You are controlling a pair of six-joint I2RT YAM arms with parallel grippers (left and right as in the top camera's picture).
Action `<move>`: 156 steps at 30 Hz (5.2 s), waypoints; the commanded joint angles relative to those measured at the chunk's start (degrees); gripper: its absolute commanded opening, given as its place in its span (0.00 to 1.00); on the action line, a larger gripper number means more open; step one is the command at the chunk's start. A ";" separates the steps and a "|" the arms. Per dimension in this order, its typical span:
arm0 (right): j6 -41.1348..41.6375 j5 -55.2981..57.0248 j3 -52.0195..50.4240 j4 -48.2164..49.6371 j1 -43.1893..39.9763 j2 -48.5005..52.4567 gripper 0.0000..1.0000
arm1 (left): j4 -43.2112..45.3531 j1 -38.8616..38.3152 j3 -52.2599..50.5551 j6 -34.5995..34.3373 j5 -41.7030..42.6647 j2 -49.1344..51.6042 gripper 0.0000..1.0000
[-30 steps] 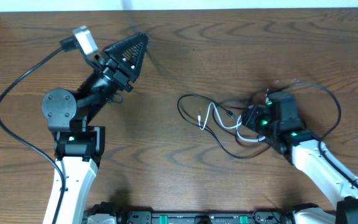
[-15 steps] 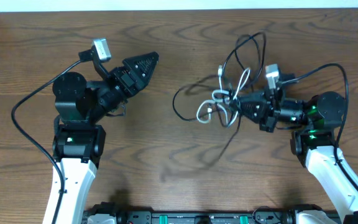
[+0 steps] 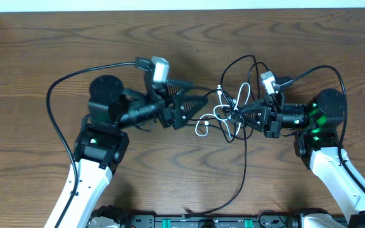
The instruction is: Untangle cables
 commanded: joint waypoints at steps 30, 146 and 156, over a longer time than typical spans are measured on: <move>16.55 -5.51 0.02 0.09 0.72 0.15 0.01 | -11.50 -8.57 1.11 22.58 -11.17 3.56 0.60; 24.92 5.18 6.93 22.01 -18.53 -0.35 0.02 | -27.47 10.71 1.07 17.79 -19.89 -15.32 0.36; 4.85 2.03 6.71 -8.33 -8.83 0.50 0.02 | -16.37 10.69 1.07 8.81 -2.69 -7.02 0.88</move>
